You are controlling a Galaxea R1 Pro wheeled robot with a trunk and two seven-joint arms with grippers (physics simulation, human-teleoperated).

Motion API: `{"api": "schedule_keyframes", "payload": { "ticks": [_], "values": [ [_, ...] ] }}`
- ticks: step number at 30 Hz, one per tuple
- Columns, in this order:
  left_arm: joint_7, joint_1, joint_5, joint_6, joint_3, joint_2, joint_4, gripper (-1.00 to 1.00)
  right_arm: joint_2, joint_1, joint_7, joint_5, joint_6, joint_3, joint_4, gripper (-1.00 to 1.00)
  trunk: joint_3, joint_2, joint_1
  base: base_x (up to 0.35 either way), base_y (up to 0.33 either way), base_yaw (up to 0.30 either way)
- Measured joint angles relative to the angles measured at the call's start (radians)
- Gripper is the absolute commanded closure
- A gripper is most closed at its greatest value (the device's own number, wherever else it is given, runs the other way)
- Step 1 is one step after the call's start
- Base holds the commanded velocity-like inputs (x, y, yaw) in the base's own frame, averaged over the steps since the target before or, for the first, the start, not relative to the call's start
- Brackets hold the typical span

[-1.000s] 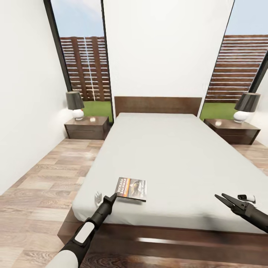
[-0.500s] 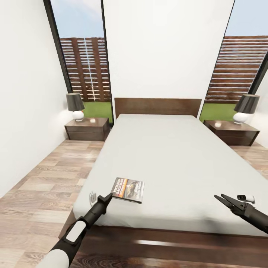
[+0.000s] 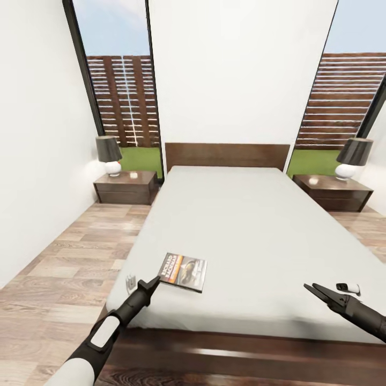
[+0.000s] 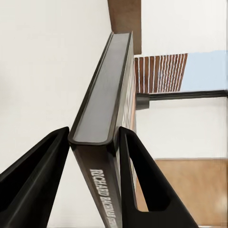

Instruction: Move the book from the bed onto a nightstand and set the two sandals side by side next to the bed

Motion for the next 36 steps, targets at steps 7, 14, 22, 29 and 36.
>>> {"api": "schedule_keyframes", "payload": {
  "ticks": [7,14,22,29,36],
  "values": [
    [-0.023,0.000,0.001,0.007,-0.043,0.005,-0.006,1.00,0.005,0.000,-0.001,0.001,0.000,0.000,0.000,-1.00,0.022,0.049,-0.027,0.000,0.000,0.000],
    [-0.031,0.000,0.001,0.008,-0.052,0.006,-0.008,1.00,0.007,0.000,0.000,0.001,0.000,0.000,0.001,-1.00,0.044,0.098,-0.054,0.000,0.000,0.000],
    [-0.043,0.000,0.002,0.008,-0.054,0.005,-0.008,1.00,0.006,0.000,-0.001,0.022,0.002,-0.003,0.001,-1.00,0.069,0.154,-0.084,0.000,0.000,0.000],
    [-0.045,0.000,0.001,0.008,-0.054,0.005,-0.008,1.00,0.007,0.000,-0.001,0.064,0.004,-0.001,0.002,-1.00,0.091,0.203,-0.111,0.000,0.000,0.000],
    [-0.045,0.000,0.001,0.007,-0.054,0.005,-0.008,1.00,0.007,0.000,-0.001,0.072,0.004,0.000,0.002,-1.00,0.113,0.252,-0.138,0.000,0.000,0.000]
  ]
}}
